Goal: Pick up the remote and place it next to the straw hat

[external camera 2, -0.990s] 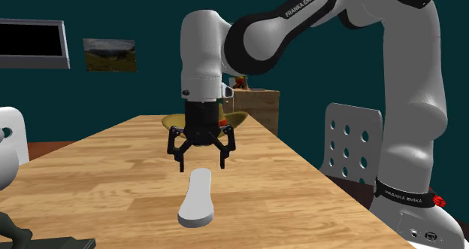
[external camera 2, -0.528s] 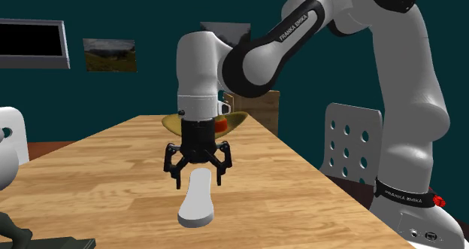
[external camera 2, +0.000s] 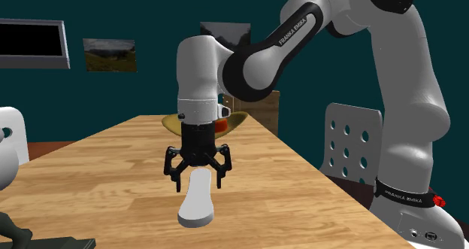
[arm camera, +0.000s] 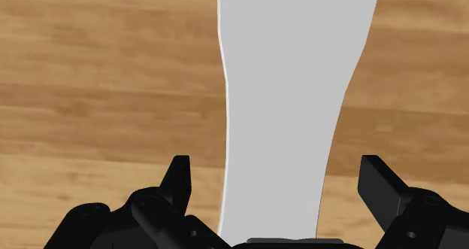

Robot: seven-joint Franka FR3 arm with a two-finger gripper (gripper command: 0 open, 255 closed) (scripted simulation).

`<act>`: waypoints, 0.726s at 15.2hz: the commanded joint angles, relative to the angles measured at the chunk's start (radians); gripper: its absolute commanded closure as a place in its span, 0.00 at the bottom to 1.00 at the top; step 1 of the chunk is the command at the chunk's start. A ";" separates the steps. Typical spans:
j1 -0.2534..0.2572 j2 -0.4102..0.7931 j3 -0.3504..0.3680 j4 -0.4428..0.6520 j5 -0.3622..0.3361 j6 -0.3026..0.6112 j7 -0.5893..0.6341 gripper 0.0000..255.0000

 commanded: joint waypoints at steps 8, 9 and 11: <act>0.000 0.000 0.000 0.000 0.000 0.000 0.000 1.00; 0.000 0.000 0.000 0.000 0.000 0.000 0.000 1.00; -0.004 -0.010 0.005 0.004 0.010 -0.011 -0.007 1.00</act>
